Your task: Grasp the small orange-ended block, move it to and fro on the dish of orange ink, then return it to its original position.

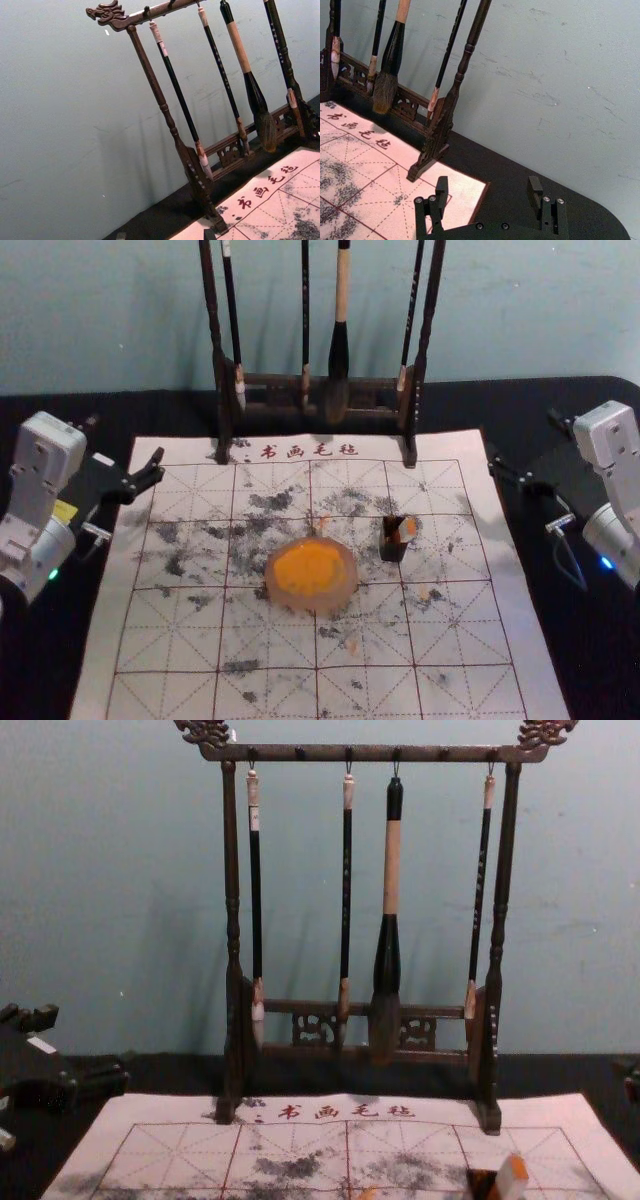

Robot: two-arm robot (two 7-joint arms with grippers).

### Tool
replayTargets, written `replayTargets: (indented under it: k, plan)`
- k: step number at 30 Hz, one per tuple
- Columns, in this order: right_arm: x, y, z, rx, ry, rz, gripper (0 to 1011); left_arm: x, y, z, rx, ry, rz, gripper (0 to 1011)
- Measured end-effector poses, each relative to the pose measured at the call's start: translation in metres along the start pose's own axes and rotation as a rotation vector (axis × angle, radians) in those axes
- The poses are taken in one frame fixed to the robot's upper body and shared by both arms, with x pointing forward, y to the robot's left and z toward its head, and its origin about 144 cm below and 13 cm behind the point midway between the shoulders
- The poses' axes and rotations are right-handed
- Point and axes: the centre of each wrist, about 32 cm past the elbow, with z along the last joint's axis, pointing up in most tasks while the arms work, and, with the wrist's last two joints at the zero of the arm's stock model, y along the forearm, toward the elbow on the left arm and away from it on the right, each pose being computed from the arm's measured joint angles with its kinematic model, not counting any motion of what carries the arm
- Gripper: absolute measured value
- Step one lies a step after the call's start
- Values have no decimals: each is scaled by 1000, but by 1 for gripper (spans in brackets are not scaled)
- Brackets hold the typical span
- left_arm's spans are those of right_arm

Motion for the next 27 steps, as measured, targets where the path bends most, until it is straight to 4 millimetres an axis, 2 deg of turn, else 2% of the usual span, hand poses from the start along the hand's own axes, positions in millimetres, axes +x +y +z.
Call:
replayTargets:
  k: [27]
  plan:
    - [0, 0, 0, 0, 0, 0, 1003, 0, 0, 0, 0, 0, 0, 1001]
